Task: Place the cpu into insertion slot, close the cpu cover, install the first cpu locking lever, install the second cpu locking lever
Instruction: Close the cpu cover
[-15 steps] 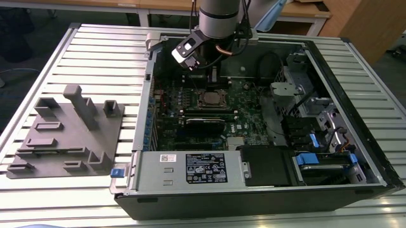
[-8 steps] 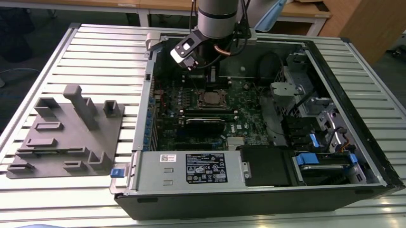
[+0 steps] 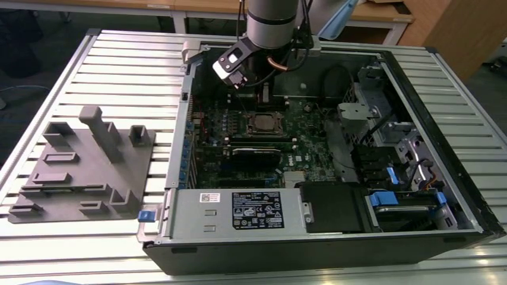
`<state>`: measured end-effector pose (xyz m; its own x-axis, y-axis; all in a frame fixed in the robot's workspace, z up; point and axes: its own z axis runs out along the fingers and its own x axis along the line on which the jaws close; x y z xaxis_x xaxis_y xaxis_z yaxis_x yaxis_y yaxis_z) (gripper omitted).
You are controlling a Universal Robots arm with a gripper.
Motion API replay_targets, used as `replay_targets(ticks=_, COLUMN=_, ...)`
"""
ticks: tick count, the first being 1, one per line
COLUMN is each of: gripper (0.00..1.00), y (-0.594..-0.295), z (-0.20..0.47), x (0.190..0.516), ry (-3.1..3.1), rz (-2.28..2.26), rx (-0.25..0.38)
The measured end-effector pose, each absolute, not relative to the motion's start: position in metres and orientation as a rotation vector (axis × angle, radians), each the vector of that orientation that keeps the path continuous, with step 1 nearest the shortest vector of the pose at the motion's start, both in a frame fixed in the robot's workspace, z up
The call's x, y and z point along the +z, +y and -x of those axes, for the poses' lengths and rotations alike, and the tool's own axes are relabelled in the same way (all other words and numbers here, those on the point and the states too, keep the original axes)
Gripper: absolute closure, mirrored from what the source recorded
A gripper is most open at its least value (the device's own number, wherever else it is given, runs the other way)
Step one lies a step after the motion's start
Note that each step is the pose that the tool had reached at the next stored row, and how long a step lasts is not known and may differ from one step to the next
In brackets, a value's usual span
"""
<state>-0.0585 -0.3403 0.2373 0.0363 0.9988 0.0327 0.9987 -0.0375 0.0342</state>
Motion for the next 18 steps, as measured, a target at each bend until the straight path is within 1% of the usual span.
replay_targets(ticks=18, gripper=0.89, y=-0.3448, z=0.0590, x=0.2373, ry=2.187, rz=-2.270, rx=0.095)
